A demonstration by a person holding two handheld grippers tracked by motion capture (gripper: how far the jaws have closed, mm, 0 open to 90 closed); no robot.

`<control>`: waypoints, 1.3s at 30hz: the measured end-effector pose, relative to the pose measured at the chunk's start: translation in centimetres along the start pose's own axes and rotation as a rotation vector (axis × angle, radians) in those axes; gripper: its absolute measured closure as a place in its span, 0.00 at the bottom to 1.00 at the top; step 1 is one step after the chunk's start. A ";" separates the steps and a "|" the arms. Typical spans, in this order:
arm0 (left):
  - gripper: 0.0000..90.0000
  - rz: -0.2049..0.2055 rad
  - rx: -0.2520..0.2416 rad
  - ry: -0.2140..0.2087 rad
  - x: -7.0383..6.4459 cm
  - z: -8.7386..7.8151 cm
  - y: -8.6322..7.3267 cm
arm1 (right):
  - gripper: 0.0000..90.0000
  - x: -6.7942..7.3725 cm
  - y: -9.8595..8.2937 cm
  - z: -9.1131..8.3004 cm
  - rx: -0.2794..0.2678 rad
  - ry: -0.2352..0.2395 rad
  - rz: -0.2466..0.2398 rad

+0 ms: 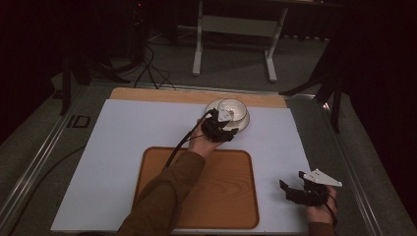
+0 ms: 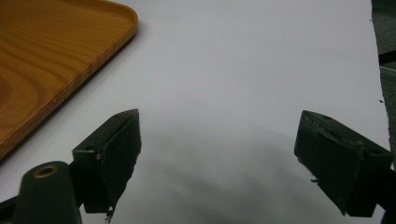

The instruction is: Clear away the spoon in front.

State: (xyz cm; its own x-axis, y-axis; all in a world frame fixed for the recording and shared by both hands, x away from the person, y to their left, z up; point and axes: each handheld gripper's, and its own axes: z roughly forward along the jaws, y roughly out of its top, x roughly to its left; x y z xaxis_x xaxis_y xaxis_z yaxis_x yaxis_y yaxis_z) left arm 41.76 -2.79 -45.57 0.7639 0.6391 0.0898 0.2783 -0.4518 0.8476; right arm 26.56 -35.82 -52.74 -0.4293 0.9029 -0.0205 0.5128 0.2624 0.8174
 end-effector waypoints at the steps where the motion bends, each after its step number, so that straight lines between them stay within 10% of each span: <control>1: 0.54 0.001 -0.002 0.002 -0.1 0.3 0.0 | 0.16 0.0 0.0 0.0 0.000 0.000 0.000; 15: 0.58 -0.003 0.049 0.091 -0.6 3.7 0.8 | 0.16 -0.1 0.0 -0.1 -0.003 -0.001 0.004; 28: 0.94 0.030 0.010 0.186 0.7 1.1 0.7 | 0.16 -0.1 0.0 -0.1 -0.003 -0.002 0.003; 39: 0.98 0.038 -0.014 0.177 1.5 -0.8 0.0 | 0.16 -0.1 0.0 -0.1 -0.004 -0.003 0.005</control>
State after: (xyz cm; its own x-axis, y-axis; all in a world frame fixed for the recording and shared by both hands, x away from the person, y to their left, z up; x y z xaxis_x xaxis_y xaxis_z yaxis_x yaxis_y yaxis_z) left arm 42.40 -1.33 -45.02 0.6585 0.7222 0.2118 0.2419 -0.4696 0.8491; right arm 26.52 -35.97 -52.72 -0.4241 0.9054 -0.0183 0.5121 0.2565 0.8197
